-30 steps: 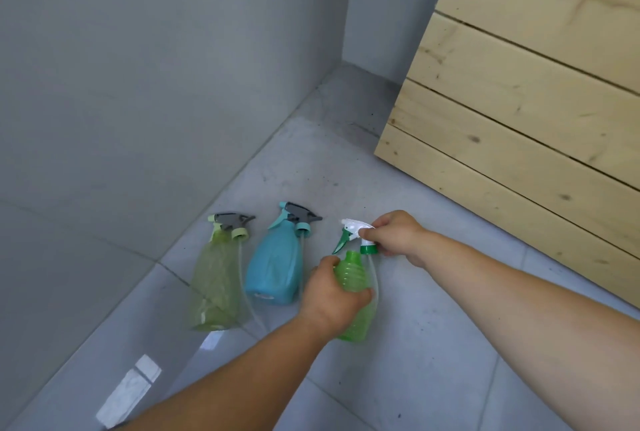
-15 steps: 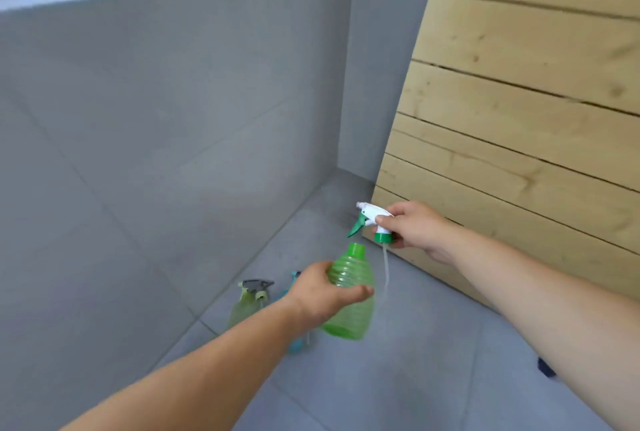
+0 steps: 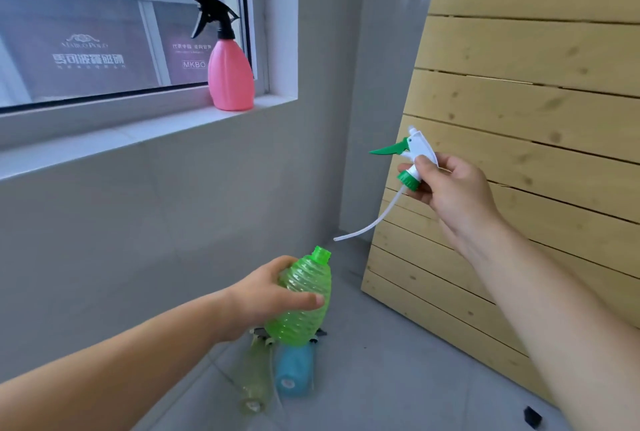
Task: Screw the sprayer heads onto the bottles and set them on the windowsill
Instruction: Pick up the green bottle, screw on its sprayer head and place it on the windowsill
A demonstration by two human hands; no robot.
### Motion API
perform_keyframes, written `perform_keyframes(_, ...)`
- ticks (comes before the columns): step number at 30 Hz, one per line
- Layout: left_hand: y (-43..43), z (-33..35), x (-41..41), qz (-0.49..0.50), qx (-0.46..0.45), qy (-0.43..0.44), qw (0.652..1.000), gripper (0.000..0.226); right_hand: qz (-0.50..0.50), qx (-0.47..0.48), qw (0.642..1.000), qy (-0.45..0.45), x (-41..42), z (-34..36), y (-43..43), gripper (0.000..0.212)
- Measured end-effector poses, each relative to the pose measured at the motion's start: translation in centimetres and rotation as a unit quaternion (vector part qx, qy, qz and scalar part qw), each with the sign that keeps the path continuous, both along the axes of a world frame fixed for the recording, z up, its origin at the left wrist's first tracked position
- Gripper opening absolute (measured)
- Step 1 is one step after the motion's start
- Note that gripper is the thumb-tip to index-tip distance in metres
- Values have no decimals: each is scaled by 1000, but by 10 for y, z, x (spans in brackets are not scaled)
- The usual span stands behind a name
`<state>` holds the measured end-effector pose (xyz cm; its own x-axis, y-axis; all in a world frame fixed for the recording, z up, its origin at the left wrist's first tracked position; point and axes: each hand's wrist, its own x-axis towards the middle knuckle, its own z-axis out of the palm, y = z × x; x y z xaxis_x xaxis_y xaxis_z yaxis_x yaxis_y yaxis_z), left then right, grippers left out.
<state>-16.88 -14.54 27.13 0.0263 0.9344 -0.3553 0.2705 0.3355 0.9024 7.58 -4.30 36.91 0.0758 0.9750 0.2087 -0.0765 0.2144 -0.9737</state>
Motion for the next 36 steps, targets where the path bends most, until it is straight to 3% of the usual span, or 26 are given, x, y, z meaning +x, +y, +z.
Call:
perform_keyframes(10, -15, 10, -1, -16, 31, 11, 999, 56, 27, -9, 1000, -10, -21, -3, -30, 8)
perform_keyframes(15, -15, 9, 5, -50, 36, 17, 998, 74, 90, -46, 995, -15, -31, -21, -36, 10)
perform_keyframes(20, -15, 9, 18, -76, 19, -28, 997, 64, 179, -86, 977, -78, -37, -41, -45, 12)
perform_keyframes(27, -15, 12, 21, -74, 10, -51, 996, 50, 222, -99, 960, -136, -29, -47, -43, 18)
perform_keyframes(36, -16, 15, 22, -71, 5, -67, 995, 49, 262, -90, 951, -138, -35, -55, -42, 22)
